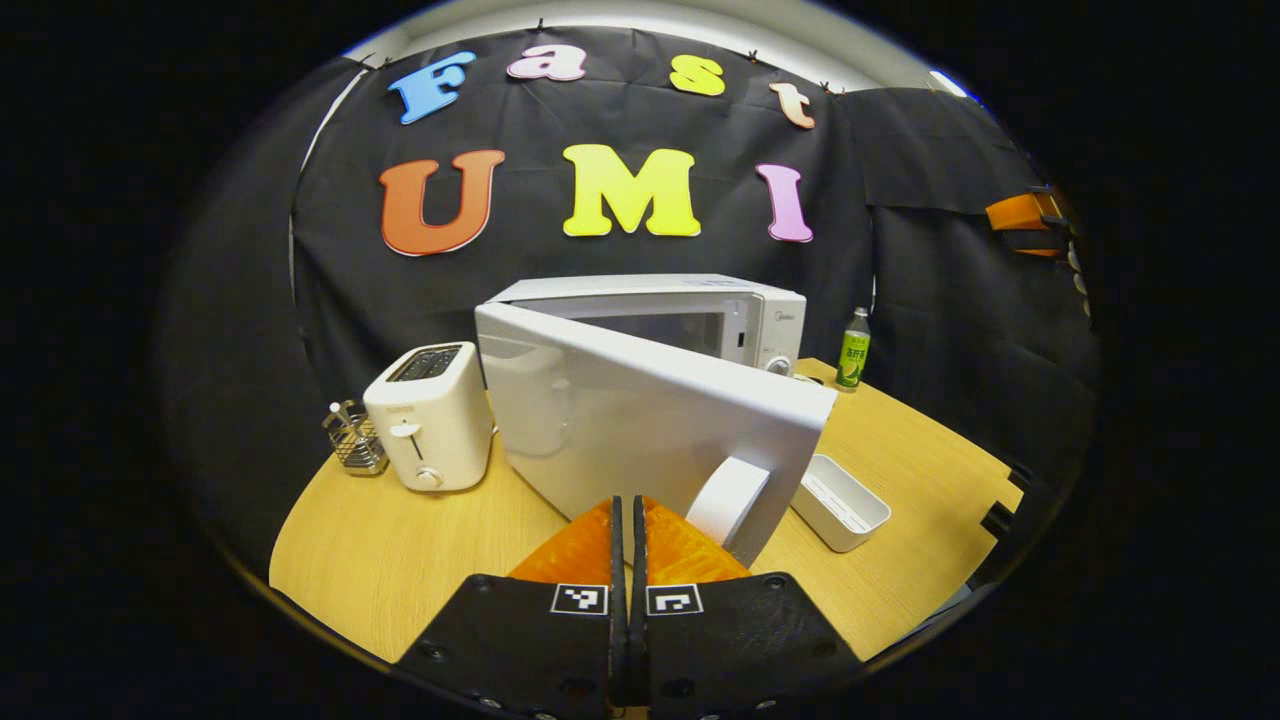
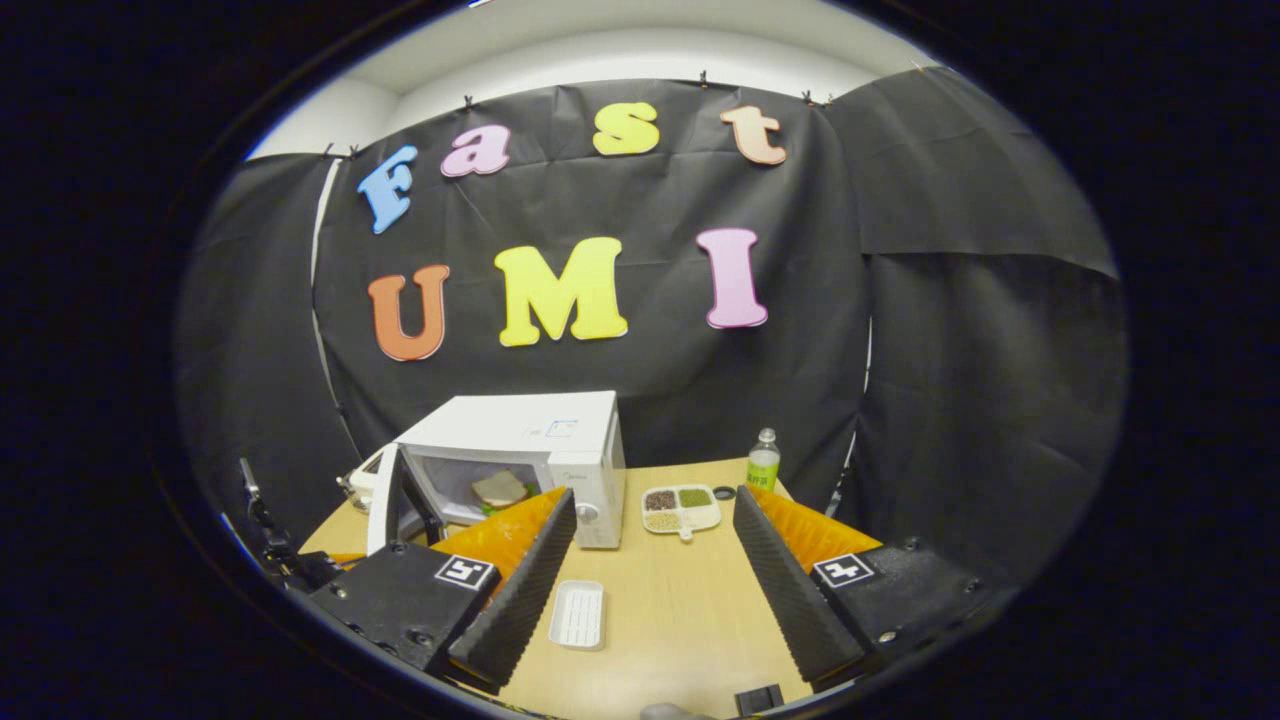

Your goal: Open the microwave oven with the left hand, put the food in, and close the microwave oven.

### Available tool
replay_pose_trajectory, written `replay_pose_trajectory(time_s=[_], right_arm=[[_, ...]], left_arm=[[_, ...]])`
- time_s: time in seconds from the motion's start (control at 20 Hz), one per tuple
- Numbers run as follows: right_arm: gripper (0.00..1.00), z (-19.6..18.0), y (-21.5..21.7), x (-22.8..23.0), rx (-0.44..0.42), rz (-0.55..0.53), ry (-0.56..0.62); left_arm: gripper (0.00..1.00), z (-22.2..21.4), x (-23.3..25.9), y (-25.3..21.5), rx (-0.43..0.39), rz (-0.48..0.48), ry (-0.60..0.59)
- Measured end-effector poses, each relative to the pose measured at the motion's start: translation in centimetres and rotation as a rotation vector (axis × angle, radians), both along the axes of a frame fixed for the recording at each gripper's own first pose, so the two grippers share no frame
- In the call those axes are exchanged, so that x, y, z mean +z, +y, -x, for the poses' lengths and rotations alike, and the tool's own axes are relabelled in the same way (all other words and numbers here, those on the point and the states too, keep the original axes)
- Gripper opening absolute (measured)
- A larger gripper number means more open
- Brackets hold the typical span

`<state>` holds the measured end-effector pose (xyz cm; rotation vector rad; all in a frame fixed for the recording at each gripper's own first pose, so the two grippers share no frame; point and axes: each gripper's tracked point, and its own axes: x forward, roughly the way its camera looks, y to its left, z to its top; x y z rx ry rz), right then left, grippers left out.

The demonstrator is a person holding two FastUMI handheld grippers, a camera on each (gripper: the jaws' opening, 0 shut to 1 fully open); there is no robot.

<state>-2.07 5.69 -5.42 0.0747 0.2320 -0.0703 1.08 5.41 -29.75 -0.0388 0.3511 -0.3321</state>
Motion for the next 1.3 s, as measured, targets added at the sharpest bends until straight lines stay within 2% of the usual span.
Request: replay_pose_trajectory(time_s=[0.4, 0.45, 0.6, 0.65, 0.7, 0.75, 0.8, 0.85, 0.9, 1.15, 1.2, 1.25, 1.3], right_arm=[[0.92, -0.6, -3.1, -0.1, -0.033, -0.013, 0.016], [1.0, -0.8, -3.5, -0.1, -0.035, -0.011, 0.016], [1.0, -1.2, -4.6, 0.0, -0.042, -0.013, 0.019], [0.92, -1.4, -4.8, 0.0, -0.044, -0.017, 0.022], [1.0, -1.6, -5.0, -0.2, -0.042, -0.021, 0.023], [1.0, -1.8, -5.3, -0.2, -0.04, -0.024, 0.026], [0.92, -2.1, -5.7, -0.3, -0.044, -0.025, 0.028], [1.0, -2.3, -6.1, -0.4, -0.048, -0.026, 0.028], [0.92, -2.5, -6.5, -0.4, -0.054, -0.029, 0.028], [0.92, -3.1, -8.0, -0.8, -0.072, -0.037, 0.034], [1.0, -3.3, -8.2, -0.9, -0.075, -0.039, 0.036], [0.92, -3.3, -8.4, -1.0, -0.076, -0.045, 0.036], [1.0, -3.4, -8.6, -1.1, -0.078, -0.046, 0.036]], left_arm=[[0.0, -4.2, 0.4, -6.3, -0.072, -0.009, -0.016], [0.0, -4.8, 0.4, -6.9, -0.074, -0.006, -0.017], [0.0, -7.2, 0.3, -8.4, -0.069, 0.009, -0.008], [0.0, -8.1, 0.1, -8.8, -0.059, 0.018, 0.0], [0.0, -9.0, 0.1, -9.1, -0.052, 0.026, 0.003], [0.0, -9.8, 0.1, -9.5, -0.047, 0.027, 0.0], [0.0, -10.5, 0.2, -9.7, -0.039, 0.023, -0.002], [0.0, -11.2, 0.2, -10.0, -0.037, 0.019, -0.006], [0.0, -11.9, 0.3, -10.5, -0.037, 0.019, -0.009], [0.0, -14.7, 0.3, -12.5, -0.037, 0.016, -0.011], [0.0, -15.1, 0.2, -12.9, -0.04, 0.016, -0.008], [0.0, -15.5, 0.1, -13.3, -0.04, 0.013, -0.005], [0.0, -15.8, 0.2, -13.7, -0.042, 0.015, 0.0]])
